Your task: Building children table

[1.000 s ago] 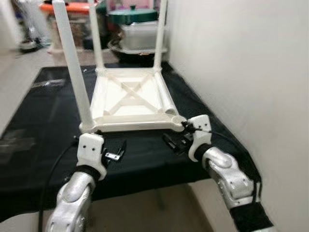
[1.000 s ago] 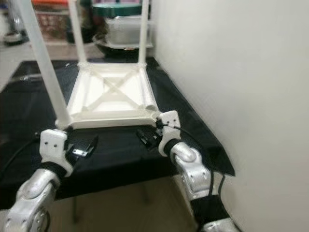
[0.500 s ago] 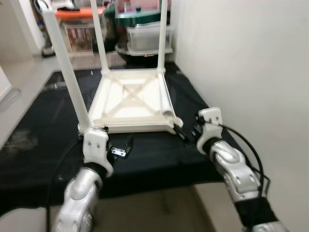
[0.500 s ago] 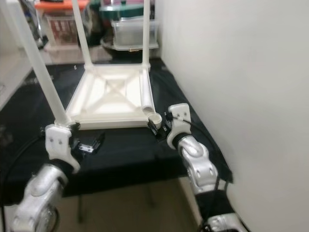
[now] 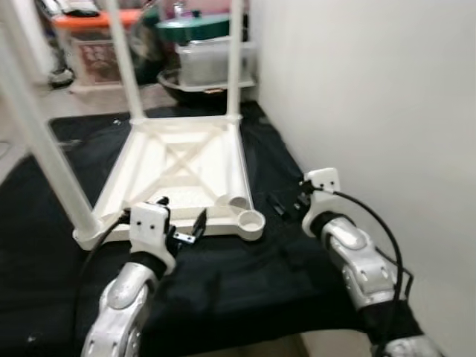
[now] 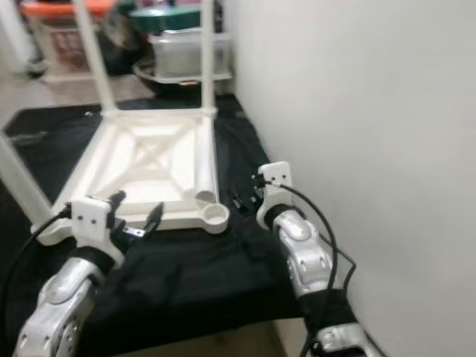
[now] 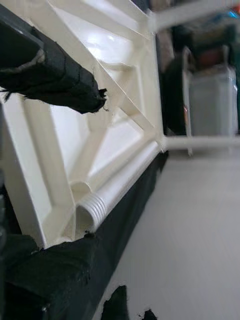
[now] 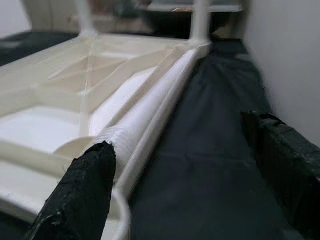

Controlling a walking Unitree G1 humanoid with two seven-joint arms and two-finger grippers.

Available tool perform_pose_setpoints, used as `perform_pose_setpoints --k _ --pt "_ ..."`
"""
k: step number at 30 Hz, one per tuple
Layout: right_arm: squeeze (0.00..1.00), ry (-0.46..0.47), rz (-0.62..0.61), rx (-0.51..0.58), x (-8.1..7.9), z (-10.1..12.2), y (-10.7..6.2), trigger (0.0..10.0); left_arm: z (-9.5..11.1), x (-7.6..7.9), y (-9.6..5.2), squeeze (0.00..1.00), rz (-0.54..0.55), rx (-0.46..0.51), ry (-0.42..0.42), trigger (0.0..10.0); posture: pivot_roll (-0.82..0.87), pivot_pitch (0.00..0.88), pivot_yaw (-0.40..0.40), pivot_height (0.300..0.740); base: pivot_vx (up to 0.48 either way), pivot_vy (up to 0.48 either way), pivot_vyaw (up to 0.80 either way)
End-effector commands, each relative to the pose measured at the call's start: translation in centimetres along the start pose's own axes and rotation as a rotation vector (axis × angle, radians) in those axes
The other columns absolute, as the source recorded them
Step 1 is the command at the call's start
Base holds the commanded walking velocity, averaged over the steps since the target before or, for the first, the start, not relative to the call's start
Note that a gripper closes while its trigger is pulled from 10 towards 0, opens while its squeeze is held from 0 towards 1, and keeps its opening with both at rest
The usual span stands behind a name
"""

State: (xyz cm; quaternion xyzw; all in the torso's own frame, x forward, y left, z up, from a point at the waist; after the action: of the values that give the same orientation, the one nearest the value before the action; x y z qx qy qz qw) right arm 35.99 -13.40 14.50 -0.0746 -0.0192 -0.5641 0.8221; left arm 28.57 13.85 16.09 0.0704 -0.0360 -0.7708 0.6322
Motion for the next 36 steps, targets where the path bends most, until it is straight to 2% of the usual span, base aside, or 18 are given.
perform_pose_setpoints --k 1,2,4,8,12,15,17,20,23,25,26,28,30,32,33,34,36 --pt "0.0 -0.019 0.027 0.012 -0.8 0.2 0.3 10.0 -0.3 -0.6 -0.3 0.0 0.014 -0.014 0.006 10.0 0.01 0.0 -0.047 0.74 0.255 0.0 0.8" --pt "0.0 0.007 0.021 0.02 -0.7 0.3 0.4 10.0 -0.1 -0.7 -0.2 0.0 0.013 -0.004 0.005 10.0 0.01 0.0 -0.048 0.74 0.345 0.0 0.8" --pt "0.0 -0.025 0.023 0.017 -0.9 0.3 0.4 10.0 0.0 -0.8 -0.2 0.0 0.017 0.003 0.003 10.0 0.01 0.0 -0.049 0.74 0.36 0.0 0.62" --pt "0.0 0.002 0.032 0.018 -1.2 0.2 0.4 10.0 0.0 -0.9 -0.3 0.0 0.023 0.0 -0.004 10.0 0.0 0.0 -0.048 0.74 0.324 0.0 0.71" --pt "0.0 -0.012 0.036 0.012 -1.2 0.0 0.3 10.0 -0.1 -0.9 -0.3 0.0 0.027 -0.002 -0.01 10.0 0.01 0.0 -0.049 0.74 0.262 0.0 0.0" --pt "0.0 -0.04 0.02 0.002 -0.8 -0.3 0.2 10.0 0.1 -1.2 -0.3 0.0 0.037 0.008 -0.005 10.0 0.01 0.0 -0.052 0.74 0.383 0.0 0.79" --pt "0.0 -0.037 -0.006 -0.011 -0.3 -0.5 0.3 10.0 -0.1 -1.7 -0.3 0.0 0.059 -0.004 0.003 10.0 0.01 0.0 -0.049 0.74 0.204 0.0 0.0" --pt "0.0 -0.037 -0.006 -0.011 -0.3 -0.5 0.3 10.0 -0.1 -1.7 -0.3 0.0 0.059 -0.004 0.003 10.0 0.01 0.0 -0.049 0.74 0.0 0.0 0.0" --pt "0.0 -0.085 -0.038 -0.016 0.6 -0.2 0.5 10.0 -0.5 -1.1 -0.3 0.0 0.027 -0.027 -0.002 10.0 0.0 0.0 -0.049 0.74 0.0 0.0 0.0" --pt "0.0 -0.147 -0.016 0.002 0.7 0.4 0.2 10.0 -0.7 -0.7 -0.4 0.0 0.0 -0.036 -0.003 10.0 0.0 0.0 -0.047 0.74 0.0 0.0 0.0" --pt "0.0 -0.147 -0.016 0.002 0.7 0.4 0.2 10.0 -0.7 -0.7 -0.4 0.0 0.0 -0.036 -0.003 10.0 0.0 0.0 -0.047 0.74 0.0 0.0 0.0" --pt "0.0 -0.181 0.016 0.018 0.6 0.7 0.0 10.0 -0.8 -0.6 -0.5 0.0 -0.008 -0.039 -0.002 10.0 0.0 0.0 -0.047 0.74 0.0 0.0 0.0" --pt "0.0 -0.265 0.164 0.023 0.4 1.2 -1.2 10.0 -1.0 -0.5 -0.7 0.0 -0.019 -0.047 0.002 10.0 0.0 0.0 -0.041 0.74 0.0 0.0 0.0" --pt "0.0 -0.265 0.164 0.023 0.4 1.2 -1.2 10.0 -1.0 -0.5 -0.7 0.0 -0.019 -0.047 0.002 10.0 0.0 0.0 -0.041 0.74 0.0 0.0 0.0" --pt "0.0 -0.315 0.269 -0.007 0.4 1.1 -2.2 10.0 -1.1 -0.7 -0.9 0.0 -0.021 -0.051 0.003 10.0 -0.01 0.0 -0.036 0.74 0.0 0.0 0.0" --pt "0.0 -0.438 0.416 -0.055 0.7 0.9 -3.7 10.0 -1.2 -0.9 -1.0 0.0 -0.025 -0.053 0.005 10.0 -0.01 0.0 -0.033 0.74 0.0 0.0 0.0" --pt "0.0 -0.47 0.454 -0.081 1.0 0.7 -4.1 10.0 -1.2 -1.0 -1.0 0.0 -0.026 -0.054 0.006 10.0 -0.01 0.0 -0.032 0.74 0.0 0.0 0.0"
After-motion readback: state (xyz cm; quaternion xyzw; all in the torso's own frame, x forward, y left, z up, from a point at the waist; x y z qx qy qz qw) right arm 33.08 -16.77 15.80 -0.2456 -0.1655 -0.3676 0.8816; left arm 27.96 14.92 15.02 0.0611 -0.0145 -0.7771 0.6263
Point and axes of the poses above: a point about 5 cm out from each wrist's last joint towards the gripper, its own y axis pointing out of the wrist towards the gripper, its own z axis along the axis of the wrist's last joint, x = y × z, the point moved 3 cm from there along y, pointing out of the wrist towards the gripper, and after that the axes turned 5 degrees about y, right-handed, at the moved point
